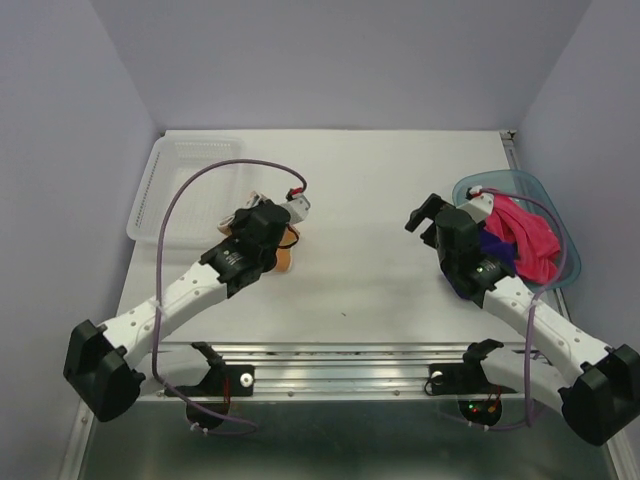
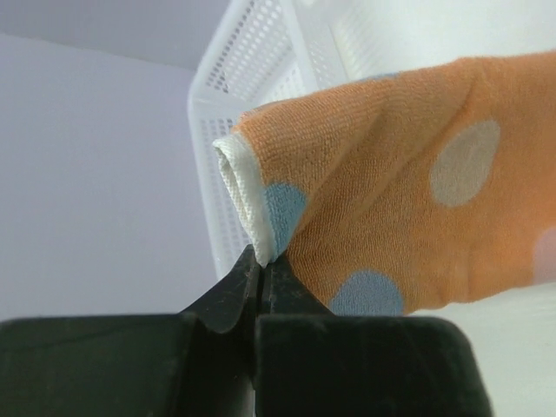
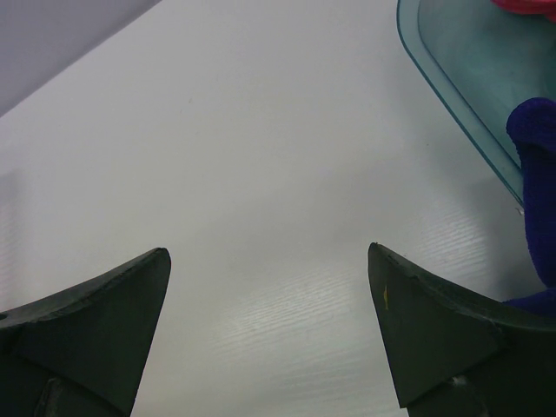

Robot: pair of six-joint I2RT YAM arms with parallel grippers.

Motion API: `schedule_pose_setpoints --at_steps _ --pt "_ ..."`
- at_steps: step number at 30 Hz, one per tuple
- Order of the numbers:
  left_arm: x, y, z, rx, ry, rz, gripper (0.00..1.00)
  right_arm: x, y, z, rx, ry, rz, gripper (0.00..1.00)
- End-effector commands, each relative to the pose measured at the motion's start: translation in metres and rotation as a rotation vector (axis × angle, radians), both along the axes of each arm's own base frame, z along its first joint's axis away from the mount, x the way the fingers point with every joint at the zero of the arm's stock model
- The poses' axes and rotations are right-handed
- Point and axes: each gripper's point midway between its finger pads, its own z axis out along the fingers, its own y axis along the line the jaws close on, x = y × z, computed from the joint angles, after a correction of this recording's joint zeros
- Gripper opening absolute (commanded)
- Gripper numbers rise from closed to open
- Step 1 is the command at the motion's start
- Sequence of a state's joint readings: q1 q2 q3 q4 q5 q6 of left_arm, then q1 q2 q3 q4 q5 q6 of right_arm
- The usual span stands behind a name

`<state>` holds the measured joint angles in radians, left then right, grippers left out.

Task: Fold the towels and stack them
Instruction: Neatly place the folded towel into the bin

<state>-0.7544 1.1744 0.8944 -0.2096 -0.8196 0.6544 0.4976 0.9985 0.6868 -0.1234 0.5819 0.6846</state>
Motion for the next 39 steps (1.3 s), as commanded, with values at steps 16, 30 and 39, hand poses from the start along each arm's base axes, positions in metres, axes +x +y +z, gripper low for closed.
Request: schedule_pose_setpoints --at_steps 16,30,39 --pt "0.029 0.012 0.094 0.196 -0.148 -0.433 0.0 0.006 -0.027 0.006 -0.004 -0.058 -0.172 1.0" --pt "-0.023 0.042 0.155 0.245 -0.249 -0.519 0.0 0.011 -0.02 0.0 0.007 -0.045 -0.156 1.0" --pt "0.01 0.087 0.111 0.318 -0.201 -0.378 0.0 0.006 -0.027 -0.003 0.017 -0.053 -0.185 1.0"
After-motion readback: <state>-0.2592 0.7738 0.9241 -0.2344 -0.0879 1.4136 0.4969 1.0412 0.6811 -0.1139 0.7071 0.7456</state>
